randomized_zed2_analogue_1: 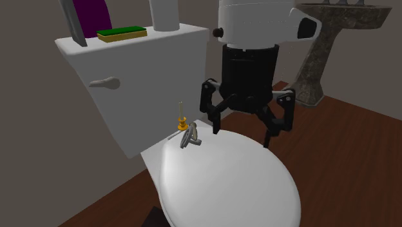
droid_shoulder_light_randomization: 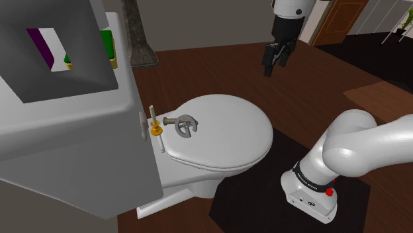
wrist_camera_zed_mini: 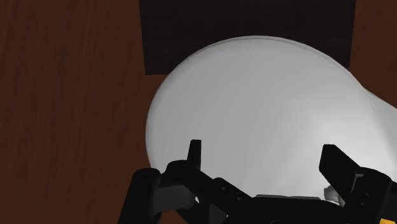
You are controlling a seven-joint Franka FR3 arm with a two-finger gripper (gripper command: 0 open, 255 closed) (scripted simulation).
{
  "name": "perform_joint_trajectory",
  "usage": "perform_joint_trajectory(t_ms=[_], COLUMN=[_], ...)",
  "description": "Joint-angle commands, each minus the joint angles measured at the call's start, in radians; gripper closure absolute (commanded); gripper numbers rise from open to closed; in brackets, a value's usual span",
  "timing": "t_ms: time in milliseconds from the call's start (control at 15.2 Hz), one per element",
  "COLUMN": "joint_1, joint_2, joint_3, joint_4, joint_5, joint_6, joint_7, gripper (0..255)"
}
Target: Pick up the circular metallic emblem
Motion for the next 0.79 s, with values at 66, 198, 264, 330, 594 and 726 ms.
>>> perform_joint_trajectory(t_ms=[66,198,264,330,594,726], joint_1=[0.007,0.023,0.031,0.04,0.078,0.098], joint_2=[0.02,0.065,0.088,0.113,0.221,0.28], joint_3=[-0.008,-0.023,-0.03,-0.036,-0.061,-0.071], joint_4=[-0.011,-0.029,-0.036,-0.042,-0.051,-0.048], joint_5=[0.014,0.044,0.059,0.076,0.146,0.186], joint_6=[0.033,0.098,0.131,0.162,0.284,0.339], joint_7=[-0.01,-0.033,-0.045,-0.058,-0.118,-0.152], gripper=[0,0,0,0,0,0])
